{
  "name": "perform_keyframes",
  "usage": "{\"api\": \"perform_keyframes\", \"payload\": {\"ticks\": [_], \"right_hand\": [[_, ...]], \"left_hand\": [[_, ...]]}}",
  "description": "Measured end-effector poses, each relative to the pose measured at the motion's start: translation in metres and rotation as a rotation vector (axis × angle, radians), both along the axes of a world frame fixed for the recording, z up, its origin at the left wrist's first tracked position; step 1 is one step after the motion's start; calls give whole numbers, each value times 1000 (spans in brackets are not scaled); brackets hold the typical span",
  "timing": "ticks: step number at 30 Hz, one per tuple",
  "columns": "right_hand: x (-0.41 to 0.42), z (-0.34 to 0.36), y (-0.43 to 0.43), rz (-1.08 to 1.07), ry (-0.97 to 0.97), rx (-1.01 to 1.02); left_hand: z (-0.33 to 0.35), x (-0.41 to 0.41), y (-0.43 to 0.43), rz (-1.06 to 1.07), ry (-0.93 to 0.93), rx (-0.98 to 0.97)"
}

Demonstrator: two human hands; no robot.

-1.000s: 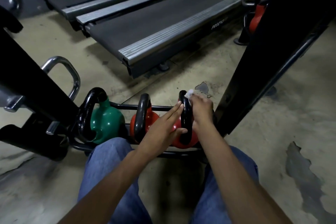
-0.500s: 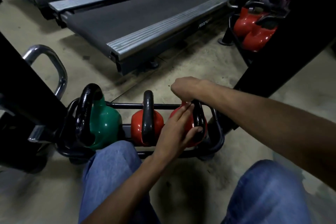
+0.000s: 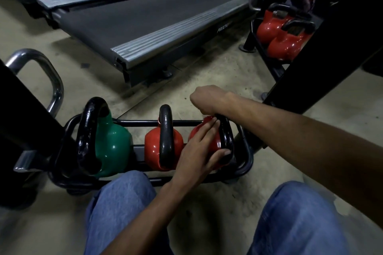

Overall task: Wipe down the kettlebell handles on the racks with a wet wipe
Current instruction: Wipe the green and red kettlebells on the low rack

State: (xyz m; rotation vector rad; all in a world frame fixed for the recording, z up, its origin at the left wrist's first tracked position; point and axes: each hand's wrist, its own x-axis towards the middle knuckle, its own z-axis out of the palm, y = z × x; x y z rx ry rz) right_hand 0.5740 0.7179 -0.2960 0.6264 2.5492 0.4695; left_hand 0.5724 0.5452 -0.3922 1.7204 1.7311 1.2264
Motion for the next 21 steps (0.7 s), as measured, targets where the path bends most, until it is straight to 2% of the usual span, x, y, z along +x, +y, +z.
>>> {"api": "perform_keyframes", "payload": {"ticks": [2,5,6,9,13,16,21], "right_hand": [[5,5,6,-135,167,-18],[20,2,26,-492,424,-172],[28,0,32,-635,537,-294],[60,-21,35,-1099,996,-852],[86,-68,18,-1436,1349,-1410],[84,-72,2,-1533,1461,-1838],[96,-64,-21,-1450,1624,-2033]], "left_hand": [[0,0,0,-2,2,4],[-1,-1,1,4,10,5],[-1,-1,1,8,14,3],[-1,0,2,18,-3,2],[-1,0,2,17,-37,11],[-2,2,2,35,-38,14],[-3,4,2,38,-65,28]]}}
